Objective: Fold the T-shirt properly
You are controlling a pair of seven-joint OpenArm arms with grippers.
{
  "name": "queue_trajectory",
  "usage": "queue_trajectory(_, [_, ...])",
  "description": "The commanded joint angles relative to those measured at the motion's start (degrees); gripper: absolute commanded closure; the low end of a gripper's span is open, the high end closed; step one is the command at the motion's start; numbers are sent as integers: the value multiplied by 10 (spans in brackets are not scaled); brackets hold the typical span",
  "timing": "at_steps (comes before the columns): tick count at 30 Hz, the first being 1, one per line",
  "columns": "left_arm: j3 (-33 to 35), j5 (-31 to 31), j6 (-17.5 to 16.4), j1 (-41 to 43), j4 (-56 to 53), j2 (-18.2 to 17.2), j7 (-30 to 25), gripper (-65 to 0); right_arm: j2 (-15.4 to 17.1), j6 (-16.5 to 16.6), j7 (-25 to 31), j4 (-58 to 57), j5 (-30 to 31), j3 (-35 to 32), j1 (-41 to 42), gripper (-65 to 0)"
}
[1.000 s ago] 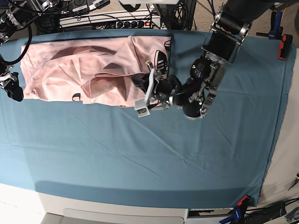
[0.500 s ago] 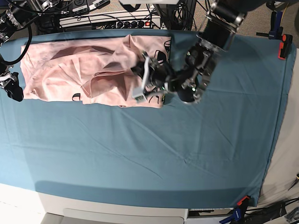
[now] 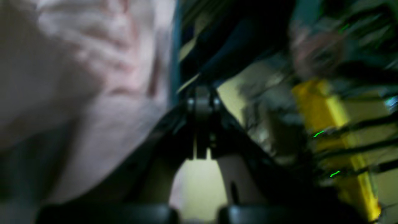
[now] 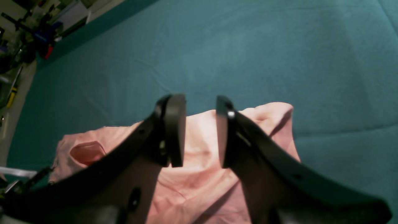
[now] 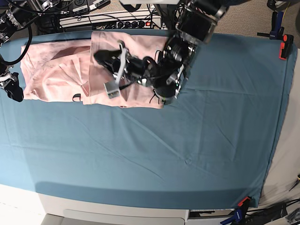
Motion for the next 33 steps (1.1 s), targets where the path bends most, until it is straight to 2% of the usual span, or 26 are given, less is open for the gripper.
queue_trajectory(1, [-2,14,4,-18,9,3,-23,0,15,1,12,9,12,1,5,-180])
queue_trajectory(7, [-2,242,97,-50,9,-30,-102,0,15,1,12,9,12,1,5,-180])
queue_trajectory(9, [-2,275,116,-51,9,-37,-122,0,15,1,12,9,12,1,5,-180])
queue_trajectory(11, [-1,275,130,-51,8,-37,-133,0,15,1,12,9,12,1,5,-180])
queue_trajectory(14, [0,259,130,-49,7,-27,-148,0,15,1,14,9,12,1,5,-180])
queue_trajectory(22, [0,244,129,-50,-3,26,-175,0,15,1,13,9,12,1,5,-180])
queue_trajectory(25, [4,264,125,-50,-14,26,-219,0,15,1,13,9,12,1,5,-180])
queue_trajectory(28, [4,313,127,-50,-28,26,-262,0,15,1,14,9,12,1,5,-180])
queue_trajectory(31, [4,357,139,-50,-45,26,-297,0,15,1,17,9,12,1,5,-180])
queue_trajectory(33, [4,373,160,-50,-53,26,-306,0,15,1,19,9,12,1,5,-180])
